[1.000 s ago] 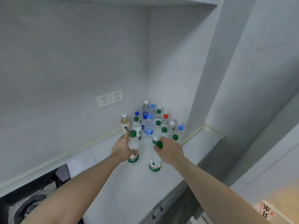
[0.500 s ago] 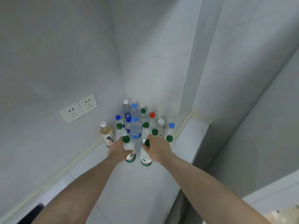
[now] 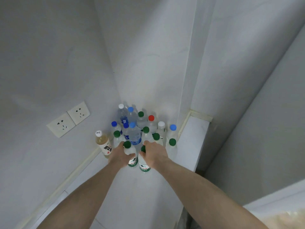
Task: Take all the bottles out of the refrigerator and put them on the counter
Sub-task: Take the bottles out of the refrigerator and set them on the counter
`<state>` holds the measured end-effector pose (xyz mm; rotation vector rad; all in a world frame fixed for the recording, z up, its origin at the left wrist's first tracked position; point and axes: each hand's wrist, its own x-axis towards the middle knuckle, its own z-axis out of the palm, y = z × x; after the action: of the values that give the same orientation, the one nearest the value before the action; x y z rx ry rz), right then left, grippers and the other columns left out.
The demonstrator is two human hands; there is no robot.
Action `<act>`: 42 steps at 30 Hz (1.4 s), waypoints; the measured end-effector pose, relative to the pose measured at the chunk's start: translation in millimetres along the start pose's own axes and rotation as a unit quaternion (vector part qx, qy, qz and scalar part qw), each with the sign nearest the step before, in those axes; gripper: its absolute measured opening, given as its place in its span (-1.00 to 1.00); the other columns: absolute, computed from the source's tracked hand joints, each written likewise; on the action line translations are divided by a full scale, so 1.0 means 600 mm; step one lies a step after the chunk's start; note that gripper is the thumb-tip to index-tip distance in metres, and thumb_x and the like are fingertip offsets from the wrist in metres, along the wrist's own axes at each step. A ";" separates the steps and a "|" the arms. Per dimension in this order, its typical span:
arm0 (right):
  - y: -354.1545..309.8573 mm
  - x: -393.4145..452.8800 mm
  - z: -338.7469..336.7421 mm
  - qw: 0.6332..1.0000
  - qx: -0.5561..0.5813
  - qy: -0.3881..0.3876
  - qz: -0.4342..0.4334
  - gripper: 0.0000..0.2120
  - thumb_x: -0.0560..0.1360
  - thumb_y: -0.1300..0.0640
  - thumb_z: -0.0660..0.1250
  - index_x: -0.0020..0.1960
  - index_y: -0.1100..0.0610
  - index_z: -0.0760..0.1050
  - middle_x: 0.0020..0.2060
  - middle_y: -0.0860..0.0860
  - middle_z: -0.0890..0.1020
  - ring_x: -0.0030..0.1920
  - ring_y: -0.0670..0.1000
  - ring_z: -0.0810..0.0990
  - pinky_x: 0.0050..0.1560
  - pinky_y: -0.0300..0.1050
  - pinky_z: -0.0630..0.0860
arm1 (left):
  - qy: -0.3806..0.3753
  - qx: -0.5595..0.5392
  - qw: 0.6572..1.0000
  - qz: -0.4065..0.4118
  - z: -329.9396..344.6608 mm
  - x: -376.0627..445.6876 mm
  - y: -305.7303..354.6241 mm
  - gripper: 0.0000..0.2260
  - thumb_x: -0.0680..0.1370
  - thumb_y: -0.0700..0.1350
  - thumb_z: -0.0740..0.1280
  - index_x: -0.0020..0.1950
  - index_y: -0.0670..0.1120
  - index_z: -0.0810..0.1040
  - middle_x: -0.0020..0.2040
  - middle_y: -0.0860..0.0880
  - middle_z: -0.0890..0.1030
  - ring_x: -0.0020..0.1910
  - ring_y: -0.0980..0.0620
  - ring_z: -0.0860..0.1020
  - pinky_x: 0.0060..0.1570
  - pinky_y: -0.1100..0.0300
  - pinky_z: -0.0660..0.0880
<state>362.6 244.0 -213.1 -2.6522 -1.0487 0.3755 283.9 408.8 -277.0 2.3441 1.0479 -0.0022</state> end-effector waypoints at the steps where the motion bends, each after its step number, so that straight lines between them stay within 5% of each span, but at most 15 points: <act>1: -0.002 0.001 0.003 1.000 0.006 -0.003 0.006 -0.67 0.64 -0.12 0.20 0.22 0.11 0.42 0.02 0.11 0.62 0.05 0.18 0.63 -0.07 0.02 0.46 | -0.004 0.002 1.000 0.001 -0.002 0.001 0.000 -0.41 0.42 0.19 0.49 0.37 0.06 0.38 0.15 0.00 0.61 0.01 -0.09 0.59 -0.04 -0.01 0.61; 10: -0.007 -0.001 -0.009 0.997 0.057 -0.008 0.048 -0.77 0.64 0.10 0.20 0.28 0.11 0.44 0.06 0.12 0.64 0.06 0.19 0.62 -0.05 -0.01 0.50 | 0.026 -0.014 0.998 0.052 -0.030 -0.010 0.006 -0.61 0.55 0.07 0.43 0.35 0.07 0.47 0.26 0.02 0.59 0.13 -0.07 0.59 0.06 0.01 0.56; 15: 0.000 -0.034 -0.023 0.996 0.065 -0.021 0.050 -0.69 0.61 0.15 0.23 0.34 0.07 0.43 0.11 0.09 0.63 0.11 0.16 0.61 -0.03 -0.04 0.50 | 0.060 -0.001 0.996 0.063 -0.048 -0.051 0.019 -0.52 0.60 -0.08 0.38 0.52 0.03 0.37 0.45 -0.03 0.47 0.36 -0.10 0.48 0.24 -0.03 0.50; 20: 0.022 -0.101 -0.045 0.993 0.111 -0.004 0.028 -0.62 0.60 0.12 0.21 0.41 0.02 0.40 0.14 0.04 0.63 0.14 0.13 0.60 0.07 -0.02 0.55 | 0.092 -0.002 0.982 0.163 -0.070 -0.130 0.036 -0.58 0.61 -0.17 0.34 0.47 -0.01 0.43 0.43 -0.01 0.46 0.41 -0.08 0.41 0.35 0.04 0.40; 23: 0.047 -0.178 -0.068 0.989 0.144 0.011 0.017 -0.63 0.59 0.15 0.21 0.39 0.00 0.45 0.20 -0.02 0.61 0.16 0.09 0.59 0.03 -0.11 0.47 | 0.096 -0.006 0.971 0.218 -0.075 -0.211 0.039 -0.64 0.60 -0.18 0.36 0.40 0.01 0.51 0.40 0.02 0.50 0.37 -0.06 0.45 0.35 0.13 0.35; 27: 0.093 -0.299 -0.090 0.986 0.167 0.011 -0.002 -0.57 0.60 0.07 0.28 0.46 -0.05 0.40 0.31 -0.08 0.53 0.22 -0.02 0.54 0.26 -0.11 0.47 | 0.082 -0.005 0.971 0.226 -0.064 -0.342 0.039 -0.69 0.59 -0.13 0.39 0.34 0.03 0.55 0.44 0.07 0.44 0.37 -0.02 0.42 0.32 0.20 0.30; 32: 0.174 -0.472 -0.113 0.979 0.204 0.020 -0.002 -0.58 0.59 0.01 0.32 0.45 -0.08 0.41 0.31 -0.11 0.49 0.25 -0.08 0.51 0.24 -0.20 0.43 | 0.071 -0.027 0.977 0.199 -0.012 -0.497 0.043 -0.70 0.58 -0.03 0.39 0.31 0.16 0.53 0.46 0.12 0.41 0.36 -0.01 0.42 0.28 0.07 0.46; 37: 0.285 -0.639 -0.108 0.979 0.190 0.063 0.029 -0.57 0.55 0.02 0.37 0.41 -0.06 0.46 0.30 -0.13 0.51 0.23 -0.10 0.52 0.19 -0.31 0.37 | 0.041 -0.039 0.970 0.236 0.059 -0.629 0.111 -0.71 0.60 0.00 0.37 0.32 0.20 0.51 0.45 0.21 0.37 0.35 0.08 0.39 0.31 0.13 0.39; 42: 0.363 -0.765 -0.119 0.966 0.217 0.110 0.088 -0.61 0.55 0.07 0.39 0.37 -0.06 0.49 0.29 -0.15 0.51 0.28 -0.08 0.50 0.29 -0.21 0.40 | -0.013 -0.044 0.953 0.299 0.103 -0.701 0.208 -0.71 0.61 0.01 0.34 0.33 0.19 0.50 0.43 0.27 0.33 0.37 0.21 0.31 0.30 0.27 0.26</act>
<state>198.9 -239.0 -154.7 -2.3269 -0.5855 0.2963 91.4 23.7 -173.6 2.4758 0.2839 0.2353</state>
